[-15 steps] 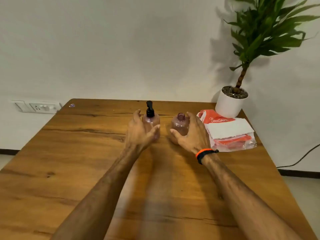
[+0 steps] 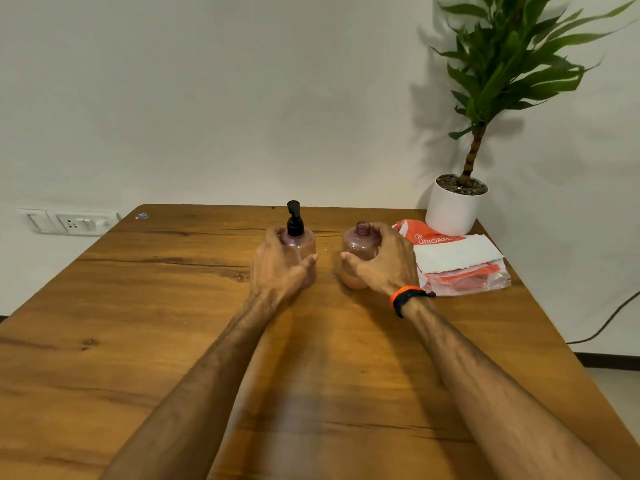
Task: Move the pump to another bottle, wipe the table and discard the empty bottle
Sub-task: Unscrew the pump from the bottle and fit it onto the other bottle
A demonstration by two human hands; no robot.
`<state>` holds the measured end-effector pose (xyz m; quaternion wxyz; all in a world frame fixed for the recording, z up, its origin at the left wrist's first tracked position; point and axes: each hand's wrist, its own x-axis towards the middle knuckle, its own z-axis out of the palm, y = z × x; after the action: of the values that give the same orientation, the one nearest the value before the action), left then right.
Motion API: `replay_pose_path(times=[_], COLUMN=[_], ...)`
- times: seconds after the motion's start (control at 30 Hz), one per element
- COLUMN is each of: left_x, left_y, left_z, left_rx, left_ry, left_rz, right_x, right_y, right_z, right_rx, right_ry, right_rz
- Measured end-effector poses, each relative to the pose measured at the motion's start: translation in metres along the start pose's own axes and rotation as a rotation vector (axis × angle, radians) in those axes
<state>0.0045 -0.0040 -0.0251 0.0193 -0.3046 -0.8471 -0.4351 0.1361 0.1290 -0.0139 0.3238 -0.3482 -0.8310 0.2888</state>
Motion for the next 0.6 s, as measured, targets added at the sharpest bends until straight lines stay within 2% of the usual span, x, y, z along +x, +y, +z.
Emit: replay_pose_path(times=[0.27,0.6], left_x=[-0.038,-0.056], left_y=[-0.008,-0.007], left_z=[-0.025,-0.035], left_rx=[-0.021,-0.066], left_ry=[-0.01,-0.027], left_rz=[0.004,0.018], right_x=[-0.035,-0.046], right_y=[0.009,0.012], right_z=[-0.022,-0.034], right_rx=[0.002,-0.024], right_ry=[0.039,-0.022], right_rz=[-0.001,-0.008])
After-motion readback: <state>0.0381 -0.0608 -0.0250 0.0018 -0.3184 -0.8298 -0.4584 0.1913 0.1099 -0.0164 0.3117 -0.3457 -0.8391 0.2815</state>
